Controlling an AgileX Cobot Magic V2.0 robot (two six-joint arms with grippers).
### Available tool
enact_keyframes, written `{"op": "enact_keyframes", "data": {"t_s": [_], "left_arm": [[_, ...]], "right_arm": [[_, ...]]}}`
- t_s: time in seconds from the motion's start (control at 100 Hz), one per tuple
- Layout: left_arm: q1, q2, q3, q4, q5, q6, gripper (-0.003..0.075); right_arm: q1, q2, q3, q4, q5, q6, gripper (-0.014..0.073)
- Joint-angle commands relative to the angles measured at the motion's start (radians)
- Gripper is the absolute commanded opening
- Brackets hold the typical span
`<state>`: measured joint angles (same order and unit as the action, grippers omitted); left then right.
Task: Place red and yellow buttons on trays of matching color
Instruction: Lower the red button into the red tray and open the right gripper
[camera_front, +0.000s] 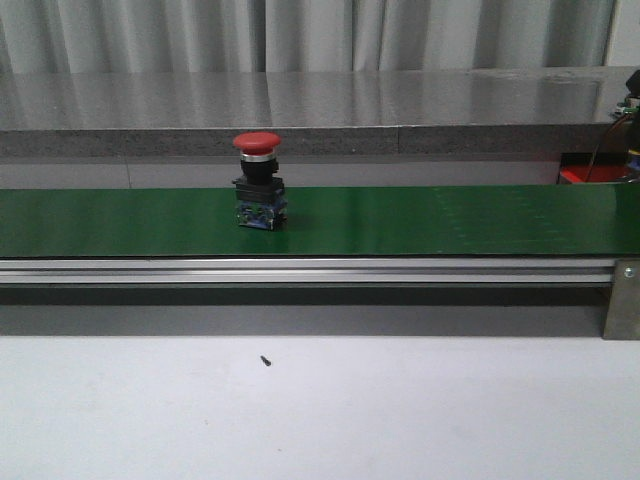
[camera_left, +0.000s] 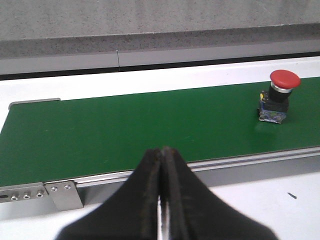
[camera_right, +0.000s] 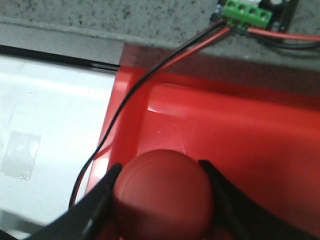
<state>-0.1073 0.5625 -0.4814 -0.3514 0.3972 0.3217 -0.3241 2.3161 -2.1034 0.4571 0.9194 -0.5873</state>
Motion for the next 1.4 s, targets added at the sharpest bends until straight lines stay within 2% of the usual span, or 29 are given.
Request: {"op": "enact_keyframes", "data": {"t_s": [0.0,0.17,0.24,0.31,0.43,0.49,0.82,1.1,1.24,1.39], "left_arm": [[-0.004,0.005,-0.027,-0.021,-0.075,0.000,-0.0020],[-0.004,0.005,-0.027,-0.021,-0.075,0.000,-0.0020],[-0.004,0.005,-0.027,-0.021,-0.075,0.000,-0.0020],[-0.004,0.005,-0.027,-0.021,-0.075,0.000,-0.0020],[-0.004,0.005,-0.027,-0.021,-0.075,0.000,-0.0020],[-0.004,0.005,-0.027,-0.021,-0.075,0.000,-0.0020],[-0.004,0.005,-0.027,-0.021,-0.075,0.000,-0.0019],[-0.004,0.005,-0.027,-0.021,-0.075,0.000,-0.0020],[-0.004,0.005,-0.027,-0.021,-0.075,0.000,-0.0020],[-0.004,0.005,-0.027,-0.021,-0.075,0.000,-0.0020]], "right_arm": [[-0.004,-0.044,-0.041,0.031,-0.027,-0.002,0.0182],[-0.004,-0.012,-0.041,0.031,-0.027,-0.002,0.0184],[-0.004,-0.006,-0.041,0.031,-0.022,-0.002,0.0216],[-0.004,-0.002,-0.041,0.031,-0.011,-0.002,0.0289],[-0.004,-0.010,-0.041,0.031,0.002,-0.002,0.0472],[-0.004,-0.027,-0.043,0.031,0.008,-0.002,0.0514],[-0.003,-0.199,-0.072,0.031,0.118,-0.004,0.0512],[-0.002,-0.277,-0.063,0.052,0.340,-0.007,0.0510],[0.009,-0.328,-0.016,0.080,0.379,-0.002,0.0510],[0.035,-0.423,0.120,0.080,0.360,-0.002,0.0510]]}}
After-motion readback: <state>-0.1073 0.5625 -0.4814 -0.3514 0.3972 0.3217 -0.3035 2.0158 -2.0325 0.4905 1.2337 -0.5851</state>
